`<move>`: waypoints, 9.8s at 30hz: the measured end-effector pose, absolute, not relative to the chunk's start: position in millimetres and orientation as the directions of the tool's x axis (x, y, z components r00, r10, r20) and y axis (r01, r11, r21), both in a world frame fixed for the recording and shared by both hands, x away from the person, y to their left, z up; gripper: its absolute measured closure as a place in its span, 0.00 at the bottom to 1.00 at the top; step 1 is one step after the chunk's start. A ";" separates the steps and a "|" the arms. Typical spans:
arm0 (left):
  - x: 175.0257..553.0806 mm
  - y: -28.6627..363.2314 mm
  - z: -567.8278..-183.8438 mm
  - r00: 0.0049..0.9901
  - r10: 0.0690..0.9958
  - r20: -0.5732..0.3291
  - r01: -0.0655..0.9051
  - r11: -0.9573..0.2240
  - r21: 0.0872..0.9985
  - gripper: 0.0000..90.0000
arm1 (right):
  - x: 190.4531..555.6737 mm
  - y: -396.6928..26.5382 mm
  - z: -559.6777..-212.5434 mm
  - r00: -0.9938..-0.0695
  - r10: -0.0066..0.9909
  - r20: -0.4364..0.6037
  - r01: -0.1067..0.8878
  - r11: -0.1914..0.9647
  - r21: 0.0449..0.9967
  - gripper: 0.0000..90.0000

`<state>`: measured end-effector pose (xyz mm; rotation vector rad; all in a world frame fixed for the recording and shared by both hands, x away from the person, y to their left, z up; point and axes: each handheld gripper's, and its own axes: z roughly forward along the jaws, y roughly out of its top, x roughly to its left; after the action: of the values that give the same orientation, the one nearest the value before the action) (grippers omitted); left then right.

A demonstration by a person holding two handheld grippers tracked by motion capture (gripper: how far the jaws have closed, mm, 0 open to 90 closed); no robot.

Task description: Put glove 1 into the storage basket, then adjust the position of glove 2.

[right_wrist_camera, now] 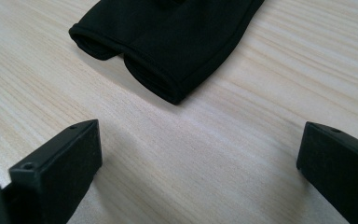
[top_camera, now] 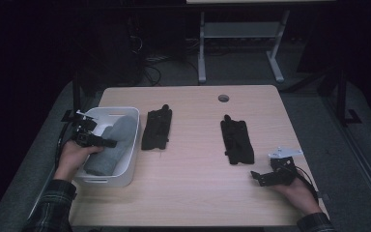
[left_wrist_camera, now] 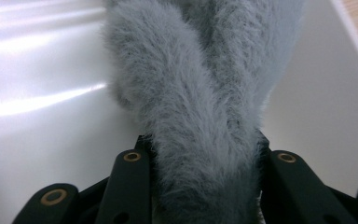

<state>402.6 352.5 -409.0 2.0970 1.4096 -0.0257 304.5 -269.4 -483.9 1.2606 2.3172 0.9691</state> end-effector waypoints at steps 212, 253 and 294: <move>419.8 137.9 -435.3 0.551 0.832 0.062 0.544 -0.414 0.730 0.99 | 320.6 -298.8 -482.8 -0.516 0.856 0.034 0.604 0.335 0.724 0.17; 417.4 94.2 -463.9 0.644 0.765 -0.031 0.570 -0.452 0.685 1.00 | 320.1 -299.6 -482.9 -0.523 0.852 0.030 0.601 0.343 0.722 0.16; 395.1 99.4 -455.8 0.747 0.663 -0.049 0.540 -0.563 0.626 0.99 | 320.1 -299.5 -482.9 -0.526 0.850 0.030 0.599 0.345 0.723 0.16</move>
<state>395.1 99.4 -455.8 2.3106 0.8995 0.2533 320.1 -299.5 -482.9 1.2793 2.2628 0.9902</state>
